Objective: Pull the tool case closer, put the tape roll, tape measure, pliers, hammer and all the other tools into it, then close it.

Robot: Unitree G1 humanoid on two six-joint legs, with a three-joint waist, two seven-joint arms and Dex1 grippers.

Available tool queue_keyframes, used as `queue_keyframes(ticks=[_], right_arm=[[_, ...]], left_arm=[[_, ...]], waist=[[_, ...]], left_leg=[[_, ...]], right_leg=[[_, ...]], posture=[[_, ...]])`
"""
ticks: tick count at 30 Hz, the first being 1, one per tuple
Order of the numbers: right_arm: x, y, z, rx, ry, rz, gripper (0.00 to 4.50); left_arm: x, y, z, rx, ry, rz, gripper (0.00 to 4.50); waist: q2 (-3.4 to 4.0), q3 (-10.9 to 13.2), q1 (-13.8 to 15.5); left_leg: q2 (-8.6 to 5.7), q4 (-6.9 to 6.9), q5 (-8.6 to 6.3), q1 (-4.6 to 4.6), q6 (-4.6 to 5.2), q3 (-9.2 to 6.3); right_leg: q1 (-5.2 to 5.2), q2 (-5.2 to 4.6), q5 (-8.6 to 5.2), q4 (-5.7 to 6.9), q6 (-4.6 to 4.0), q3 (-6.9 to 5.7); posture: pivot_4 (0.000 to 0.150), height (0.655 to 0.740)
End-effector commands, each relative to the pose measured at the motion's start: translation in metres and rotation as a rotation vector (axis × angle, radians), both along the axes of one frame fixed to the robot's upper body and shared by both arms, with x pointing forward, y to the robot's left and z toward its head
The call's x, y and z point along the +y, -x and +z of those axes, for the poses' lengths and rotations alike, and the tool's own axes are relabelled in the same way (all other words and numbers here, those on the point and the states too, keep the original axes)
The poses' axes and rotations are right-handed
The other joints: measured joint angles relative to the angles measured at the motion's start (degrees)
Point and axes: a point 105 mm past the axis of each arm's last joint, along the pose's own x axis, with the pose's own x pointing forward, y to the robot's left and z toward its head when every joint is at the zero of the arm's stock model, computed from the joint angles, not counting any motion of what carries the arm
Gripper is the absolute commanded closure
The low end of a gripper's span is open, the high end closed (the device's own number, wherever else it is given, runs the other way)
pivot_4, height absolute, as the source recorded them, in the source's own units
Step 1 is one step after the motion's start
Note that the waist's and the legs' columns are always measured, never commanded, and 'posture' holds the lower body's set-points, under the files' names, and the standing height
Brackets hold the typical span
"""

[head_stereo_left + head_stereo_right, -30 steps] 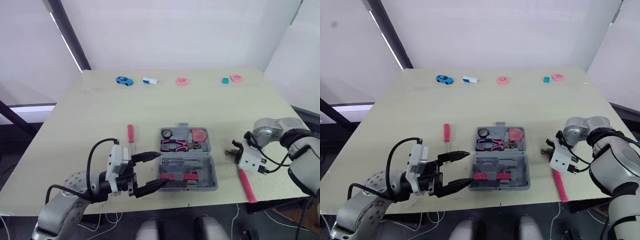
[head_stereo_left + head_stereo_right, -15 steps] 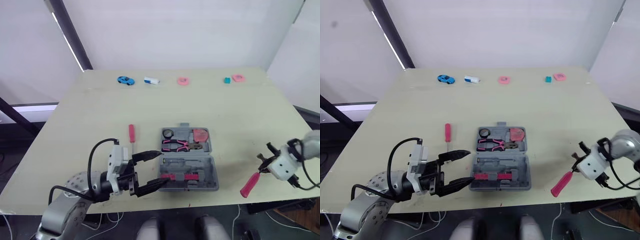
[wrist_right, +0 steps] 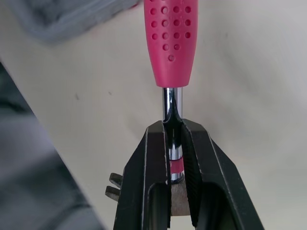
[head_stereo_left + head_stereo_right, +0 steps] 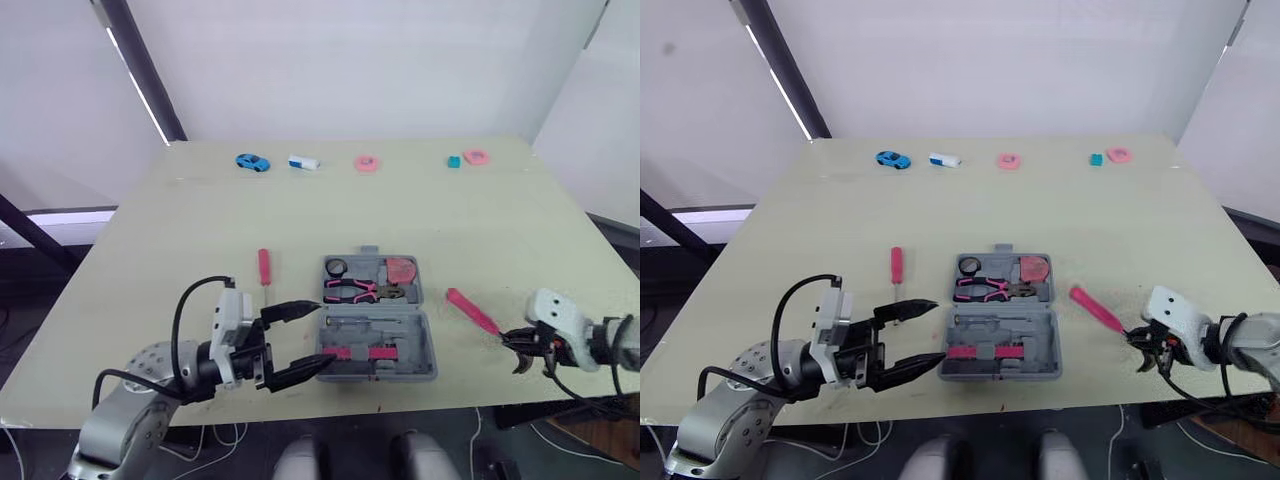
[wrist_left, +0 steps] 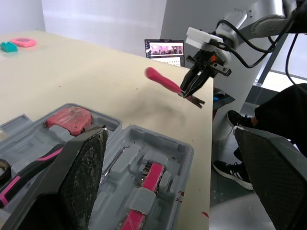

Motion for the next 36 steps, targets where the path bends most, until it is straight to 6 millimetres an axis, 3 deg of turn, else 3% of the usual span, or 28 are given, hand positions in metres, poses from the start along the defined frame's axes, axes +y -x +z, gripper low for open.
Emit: queue_keyframes(ticks=[1, 5, 9, 18, 22, 26, 31, 36], right_arm=[[0.006, -0.001, 0.006, 0.031, -0.046, -0.228, 4.43], [0.007, -0.008, 0.001, 0.059, -0.096, -0.434, 4.43], [0.022, -0.024, -0.011, 0.113, -0.190, -0.605, 4.43], [0.024, -0.042, -0.034, 0.150, -0.184, -0.702, 4.43], [0.022, -0.039, -0.040, 0.137, -0.175, -0.674, 2.76], [0.026, -0.033, -0.030, 0.006, -0.248, -0.626, 0.80], [0.024, -0.020, -0.036, -0.057, -0.203, -0.591, 0.80], [0.025, -0.019, -0.037, -0.085, -0.209, -0.602, 0.80]], left_arm=[[0.000, 0.004, 0.013, -0.031, 0.014, -0.022, 0.00], [0.000, 0.009, 0.020, -0.024, 0.043, -0.071, 0.00], [0.007, 0.015, 0.020, -0.009, 0.026, -0.126, 0.00], [0.020, 0.018, 0.022, -0.011, 0.017, -0.156, 0.00], [0.024, 0.014, 0.022, -0.010, 0.017, -0.125, 0.00], [0.028, 0.008, 0.024, -0.020, 0.033, -0.069, 0.00], [0.026, 0.004, 0.018, -0.106, -0.010, -0.027, 0.00], [0.021, 0.004, 0.020, -0.099, 0.002, -0.083, 0.00]], waist=[[-0.02, 0.01, 0.10], [-0.16, 0.01, 0.12], [-0.36, -0.05, -0.17], [-0.60, -0.20, -0.65], [-0.80, -0.34, -0.70], [-0.90, -0.40, -0.29], [-0.88, -0.40, -0.33], [-0.88, -0.40, -0.47]], left_leg=[[0.00, 0.00, 0.00, -0.03, 0.00, 0.00], [-0.06, -0.02, 0.00, -0.11, 0.00, 0.04], [-0.06, -0.05, 0.00, -0.16, 0.00, 0.03], [-0.02, -0.09, -0.01, -0.22, 0.01, 0.03], [0.00, -0.08, 0.00, -0.18, 0.01, 0.03], [0.00, -0.08, -0.01, -0.20, 0.01, -0.01], [-0.01, -0.13, -0.01, -0.21, 0.01, 0.02], [0.00, -0.12, -0.01, -0.18, 0.01, 0.00]], right_leg=[[-0.02, 0.00, 0.00, 0.00, 0.00, 0.01], [-0.14, 0.03, -0.01, 0.00, 0.02, 0.06], [-0.20, 0.09, 0.00, -0.01, 0.01, 0.08], [-0.22, 0.15, 0.00, -0.10, 0.01, 0.06], [-0.19, 0.15, 0.00, -0.09, 0.01, 0.05], [-0.16, 0.13, -0.01, -0.11, 0.01, -0.02], [-0.17, 0.09, -0.02, -0.17, 0.02, -0.01], [-0.18, 0.12, -0.01, -0.11, 0.01, -0.03]], posture=[[0.150, 0.7400], [0.150, 0.7400], [0.150, 0.7400], [0.150, 0.7400], [0.150, 0.7400], [0.150, 0.7400], [0.150, 0.7400], [0.150, 0.7400]])
